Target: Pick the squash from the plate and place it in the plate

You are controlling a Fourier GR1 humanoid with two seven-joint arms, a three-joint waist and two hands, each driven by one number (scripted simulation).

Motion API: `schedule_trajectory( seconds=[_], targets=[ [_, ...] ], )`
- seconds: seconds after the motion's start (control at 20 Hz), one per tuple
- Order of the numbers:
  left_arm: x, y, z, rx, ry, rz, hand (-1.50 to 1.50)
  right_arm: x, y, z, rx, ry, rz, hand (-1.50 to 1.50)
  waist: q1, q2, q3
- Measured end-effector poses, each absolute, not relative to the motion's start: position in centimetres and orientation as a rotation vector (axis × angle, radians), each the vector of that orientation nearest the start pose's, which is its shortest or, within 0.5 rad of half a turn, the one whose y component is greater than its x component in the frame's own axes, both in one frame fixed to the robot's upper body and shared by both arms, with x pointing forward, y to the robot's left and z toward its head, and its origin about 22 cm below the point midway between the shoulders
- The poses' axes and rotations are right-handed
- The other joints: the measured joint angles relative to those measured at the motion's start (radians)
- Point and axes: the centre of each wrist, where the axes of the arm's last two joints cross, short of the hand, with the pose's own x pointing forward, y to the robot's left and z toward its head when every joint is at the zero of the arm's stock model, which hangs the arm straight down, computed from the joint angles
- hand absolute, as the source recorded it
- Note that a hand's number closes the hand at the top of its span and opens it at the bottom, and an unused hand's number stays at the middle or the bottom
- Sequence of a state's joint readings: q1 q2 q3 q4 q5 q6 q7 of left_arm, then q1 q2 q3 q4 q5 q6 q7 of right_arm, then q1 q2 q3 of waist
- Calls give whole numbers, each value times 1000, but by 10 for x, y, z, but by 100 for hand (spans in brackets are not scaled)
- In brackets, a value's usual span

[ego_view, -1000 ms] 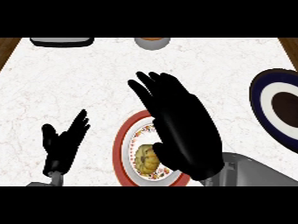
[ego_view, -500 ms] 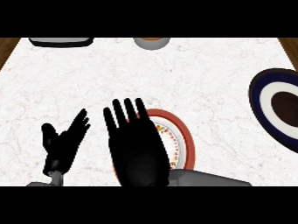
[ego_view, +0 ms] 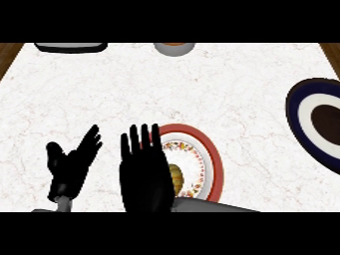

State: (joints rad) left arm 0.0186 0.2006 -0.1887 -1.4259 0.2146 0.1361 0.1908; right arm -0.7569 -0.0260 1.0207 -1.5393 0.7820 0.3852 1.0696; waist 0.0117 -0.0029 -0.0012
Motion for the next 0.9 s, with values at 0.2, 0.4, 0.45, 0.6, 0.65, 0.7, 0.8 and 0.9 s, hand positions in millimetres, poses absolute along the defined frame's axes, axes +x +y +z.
schedule_trajectory(
  seconds=[0.2,0.4,0.45,0.6,0.65,0.7,0.8,0.9],
  targets=[
    [237,243,-30,5,-1186,-16,0,202,28,87,-975,-1184,1678,-150,-2,0,0],
    [235,240,-35,0,-1188,-13,0,201,28,70,-954,-1117,1697,-150,2,2,0],
    [237,240,-34,2,-1190,-14,0,200,27,68,-947,-1109,1697,-150,2,2,0],
    [234,243,-34,-1,-1183,-13,0,193,27,63,-935,-1107,1697,-150,3,2,1],
    [232,243,-34,-3,-1181,-19,0,192,28,59,-938,-1099,1703,-150,5,1,1],
    [232,240,-35,-3,-1182,-16,0,193,28,55,-947,-1096,1704,-150,4,2,1],
    [236,240,-34,-5,-1186,-17,0,189,28,50,-961,-1094,1714,-150,2,2,1],
    [237,240,-33,-4,-1185,-14,0,192,27,45,-988,-1079,1718,-150,0,1,1]
  ],
)
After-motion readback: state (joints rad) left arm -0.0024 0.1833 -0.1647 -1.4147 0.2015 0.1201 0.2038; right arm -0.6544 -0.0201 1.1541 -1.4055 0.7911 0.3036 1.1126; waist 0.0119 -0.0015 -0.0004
